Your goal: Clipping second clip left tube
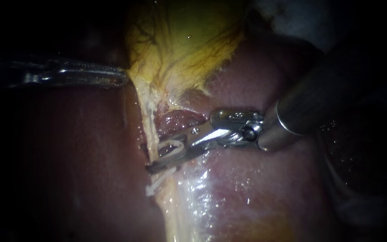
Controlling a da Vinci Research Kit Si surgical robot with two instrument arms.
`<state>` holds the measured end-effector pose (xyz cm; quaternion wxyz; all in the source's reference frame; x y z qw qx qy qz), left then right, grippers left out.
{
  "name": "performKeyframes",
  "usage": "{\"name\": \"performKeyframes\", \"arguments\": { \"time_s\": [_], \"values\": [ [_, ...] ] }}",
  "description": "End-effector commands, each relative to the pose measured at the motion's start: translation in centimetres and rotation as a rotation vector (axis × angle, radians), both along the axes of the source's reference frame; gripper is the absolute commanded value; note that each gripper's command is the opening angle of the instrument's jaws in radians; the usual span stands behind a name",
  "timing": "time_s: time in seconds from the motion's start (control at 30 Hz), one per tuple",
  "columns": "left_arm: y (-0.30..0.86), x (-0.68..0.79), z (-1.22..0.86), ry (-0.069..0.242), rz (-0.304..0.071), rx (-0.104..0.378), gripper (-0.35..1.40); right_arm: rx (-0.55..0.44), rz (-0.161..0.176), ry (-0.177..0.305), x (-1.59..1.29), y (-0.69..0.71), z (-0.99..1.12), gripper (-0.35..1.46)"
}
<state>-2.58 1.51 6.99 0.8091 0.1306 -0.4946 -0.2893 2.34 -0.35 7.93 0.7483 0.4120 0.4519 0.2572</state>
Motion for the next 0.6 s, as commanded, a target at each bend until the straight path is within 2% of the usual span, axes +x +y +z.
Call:
{"name": "performKeyframes", "arguments": {
  "time_s": [0.03, 0.13, 0.37, 0.6],
  "values": [
    [0.00, 0.00, 0.00, 0.000, 0.000, 0.000, -0.35, 0.000, 0.000, 0.000, 0.00, 0.00, 0.00, 0.28],
    [0.00, 0.00, 0.00, 0.000, 0.000, 0.000, -0.35, 0.000, 0.000, 0.000, -0.01, 0.00, 0.00, 0.32],
    [0.00, 0.01, 0.00, 0.000, 0.000, 0.000, -0.35, 0.004, 0.003, 0.011, -0.03, -0.01, -0.01, 0.54],
    [0.00, 0.01, 0.00, 0.000, 0.000, 0.000, -0.35, 0.006, 0.001, 0.019, -0.13, -0.02, -0.02, 0.60]
  ]
}}
